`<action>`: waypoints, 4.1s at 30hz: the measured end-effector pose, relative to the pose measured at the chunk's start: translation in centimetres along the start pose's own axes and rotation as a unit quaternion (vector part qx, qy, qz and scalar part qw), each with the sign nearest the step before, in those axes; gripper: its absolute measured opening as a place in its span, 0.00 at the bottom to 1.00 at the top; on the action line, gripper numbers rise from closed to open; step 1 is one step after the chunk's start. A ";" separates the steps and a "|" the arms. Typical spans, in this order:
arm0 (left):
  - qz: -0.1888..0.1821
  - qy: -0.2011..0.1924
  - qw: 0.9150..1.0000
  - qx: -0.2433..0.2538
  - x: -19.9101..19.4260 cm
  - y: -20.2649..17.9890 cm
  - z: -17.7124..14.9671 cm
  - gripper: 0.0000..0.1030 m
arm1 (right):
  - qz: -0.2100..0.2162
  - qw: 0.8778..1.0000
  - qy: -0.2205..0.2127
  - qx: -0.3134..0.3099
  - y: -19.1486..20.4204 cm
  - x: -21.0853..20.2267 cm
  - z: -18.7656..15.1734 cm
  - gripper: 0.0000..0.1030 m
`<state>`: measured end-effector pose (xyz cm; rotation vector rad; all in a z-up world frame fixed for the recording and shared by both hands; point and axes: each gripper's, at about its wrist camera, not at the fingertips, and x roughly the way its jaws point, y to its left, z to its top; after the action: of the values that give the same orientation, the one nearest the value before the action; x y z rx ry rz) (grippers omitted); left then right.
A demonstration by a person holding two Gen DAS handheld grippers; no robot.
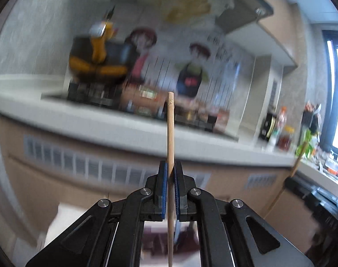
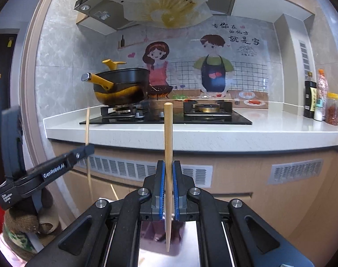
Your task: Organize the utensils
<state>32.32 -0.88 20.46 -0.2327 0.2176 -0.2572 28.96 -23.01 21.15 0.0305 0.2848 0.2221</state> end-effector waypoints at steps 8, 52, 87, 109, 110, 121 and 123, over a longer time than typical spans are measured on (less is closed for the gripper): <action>0.021 -0.013 0.999 0.023 7.1 -0.2 -3.1 0.05 | 0.001 0.999 0.043 0.001 0.7 7.2 -1.9 0.07; 0.182 0.295 0.938 0.002 -4.6 11.7 -25.6 0.81 | 0.023 0.920 0.387 -0.053 10.5 10.9 -26.7 0.39; -0.005 0.490 0.866 0.098 4.4 4.4 -28.3 0.36 | 0.002 0.927 0.376 -0.018 0.0 4.1 -28.8 0.07; 0.008 0.366 0.929 0.053 -0.2 3.2 -23.7 0.12 | 0.000 0.923 0.384 -0.003 0.7 7.0 -28.4 0.07; 0.007 0.357 0.933 0.043 -0.8 3.5 -23.4 0.12 | -0.001 0.924 0.383 -0.007 0.9 6.9 -28.4 0.06; -0.014 0.302 0.953 0.005 -5.4 3.2 -21.3 0.12 | 0.008 0.953 0.303 0.007 0.6 0.6 -24.4 0.06; -0.019 0.295 0.955 0.007 -6.1 2.6 -20.9 0.12 | 0.011 0.957 0.290 0.012 0.5 -0.4 -23.6 0.06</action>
<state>22.16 -0.92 1.06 -0.1405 0.8036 -0.3627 21.83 -22.65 -1.37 -0.0093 0.8742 0.2471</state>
